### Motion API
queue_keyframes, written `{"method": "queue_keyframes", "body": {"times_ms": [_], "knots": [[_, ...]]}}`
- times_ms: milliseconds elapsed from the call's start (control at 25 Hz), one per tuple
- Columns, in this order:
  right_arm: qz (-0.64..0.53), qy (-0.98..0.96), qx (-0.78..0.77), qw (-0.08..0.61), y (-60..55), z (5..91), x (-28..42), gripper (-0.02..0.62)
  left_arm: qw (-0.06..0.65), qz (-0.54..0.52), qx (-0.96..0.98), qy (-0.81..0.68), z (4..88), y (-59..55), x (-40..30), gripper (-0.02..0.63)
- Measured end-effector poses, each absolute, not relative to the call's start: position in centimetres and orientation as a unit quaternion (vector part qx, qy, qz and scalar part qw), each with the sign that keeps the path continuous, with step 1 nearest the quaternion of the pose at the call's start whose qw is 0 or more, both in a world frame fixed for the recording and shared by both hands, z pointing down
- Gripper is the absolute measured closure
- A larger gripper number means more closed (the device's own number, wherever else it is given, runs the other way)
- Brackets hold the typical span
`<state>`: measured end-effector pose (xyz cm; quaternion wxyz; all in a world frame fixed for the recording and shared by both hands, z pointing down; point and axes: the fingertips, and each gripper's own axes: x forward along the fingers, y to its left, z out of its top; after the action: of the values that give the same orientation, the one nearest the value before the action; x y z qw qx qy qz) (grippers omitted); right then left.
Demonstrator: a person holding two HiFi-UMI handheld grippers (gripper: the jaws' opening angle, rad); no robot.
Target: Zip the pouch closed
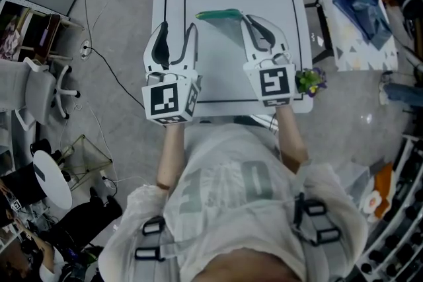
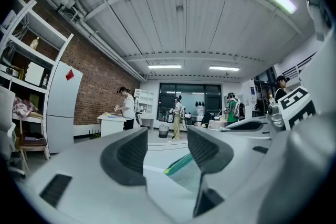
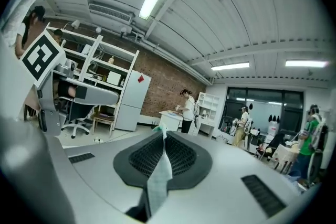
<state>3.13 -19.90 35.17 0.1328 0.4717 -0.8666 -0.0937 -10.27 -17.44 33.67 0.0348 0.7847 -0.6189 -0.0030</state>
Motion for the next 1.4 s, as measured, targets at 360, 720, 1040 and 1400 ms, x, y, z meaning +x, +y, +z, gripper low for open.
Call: {"method": "queue_keyframes", "body": {"times_ms": [360, 720, 1040, 1400], "knots": [[-0.15, -0.869, 0.456, 0.122, -18.0, 33.4, 2.3, 0.574, 0.065, -0.035, 0.806, -0.588, 32.9, -17.2, -8.7, 0.387], [-0.204, -0.88, 0.394, 0.169, -15.6, 33.8, -0.5, 0.574, 0.176, -0.121, 0.847, -0.487, 32.2, -16.7, -5.9, 0.387], [-0.233, -0.889, 0.363, 0.156, -14.0, 33.6, -1.9, 0.574, 0.34, -0.243, 0.82, -0.392, 31.4, -16.2, -5.2, 0.387], [-0.273, -0.882, 0.346, 0.165, -13.5, 33.5, -2.2, 0.574, 0.465, -0.306, 0.78, -0.285, 32.4, -15.6, -4.2, 0.422]]}}
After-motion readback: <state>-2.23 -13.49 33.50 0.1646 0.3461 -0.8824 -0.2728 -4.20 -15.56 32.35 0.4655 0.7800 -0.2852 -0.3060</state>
